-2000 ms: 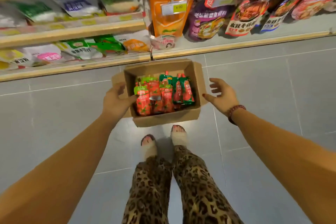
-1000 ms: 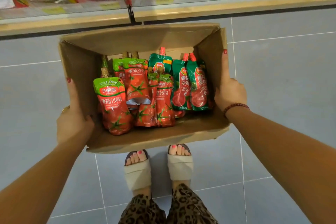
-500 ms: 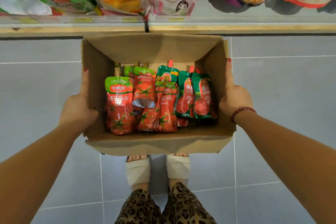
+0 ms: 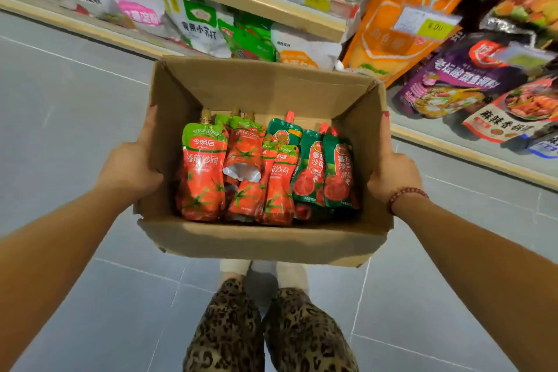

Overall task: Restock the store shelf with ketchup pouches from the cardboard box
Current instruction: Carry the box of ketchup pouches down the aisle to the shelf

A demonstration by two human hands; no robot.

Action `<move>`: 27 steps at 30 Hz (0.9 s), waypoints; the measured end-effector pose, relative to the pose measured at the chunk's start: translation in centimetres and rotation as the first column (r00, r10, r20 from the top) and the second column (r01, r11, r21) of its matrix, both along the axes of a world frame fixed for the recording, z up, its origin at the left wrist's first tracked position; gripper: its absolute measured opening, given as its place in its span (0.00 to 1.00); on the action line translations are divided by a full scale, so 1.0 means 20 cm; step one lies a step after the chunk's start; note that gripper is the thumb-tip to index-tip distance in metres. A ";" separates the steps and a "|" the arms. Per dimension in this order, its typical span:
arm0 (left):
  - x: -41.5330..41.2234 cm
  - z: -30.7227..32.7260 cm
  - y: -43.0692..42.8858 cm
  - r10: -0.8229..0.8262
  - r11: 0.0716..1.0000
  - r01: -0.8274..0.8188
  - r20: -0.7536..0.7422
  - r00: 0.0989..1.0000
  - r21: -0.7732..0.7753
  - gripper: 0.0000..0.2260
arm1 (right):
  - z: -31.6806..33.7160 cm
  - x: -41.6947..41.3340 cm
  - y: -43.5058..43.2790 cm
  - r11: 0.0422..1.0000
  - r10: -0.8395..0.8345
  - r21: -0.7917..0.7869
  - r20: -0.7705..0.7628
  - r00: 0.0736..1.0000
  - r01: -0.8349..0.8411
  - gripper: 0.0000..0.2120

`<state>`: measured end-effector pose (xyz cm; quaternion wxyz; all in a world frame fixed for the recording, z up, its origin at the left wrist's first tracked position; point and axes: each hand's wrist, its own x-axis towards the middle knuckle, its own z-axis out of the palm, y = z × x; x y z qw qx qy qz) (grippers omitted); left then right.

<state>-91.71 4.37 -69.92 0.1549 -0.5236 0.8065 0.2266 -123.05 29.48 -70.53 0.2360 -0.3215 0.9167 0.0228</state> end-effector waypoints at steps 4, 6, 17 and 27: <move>0.30 0.47 -0.04 0.105 0.991 -0.104 0.000 0.995 -0.079 0.51 | 0.43 0.13 -0.25 0.978 0.189 -0.085 -0.013 0.982 -0.190 0.53; 0.48 0.72 -0.07 0.155 0.980 -0.154 -0.003 0.988 -0.124 0.51 | 0.65 0.22 -0.39 0.949 0.272 -0.163 -0.019 0.962 -0.271 0.53; 1.52 1.53 -0.20 0.517 0.830 -0.531 -0.119 0.848 -0.173 0.49 | 1.50 1.03 -1.32 0.725 0.652 -0.213 -0.097 0.752 -0.655 0.49; 2.13 1.72 -0.54 0.703 0.683 -0.698 -0.067 0.708 -0.212 0.49 | 1.71 1.63 -2.14 0.530 0.826 -0.252 -0.060 0.560 -0.810 0.50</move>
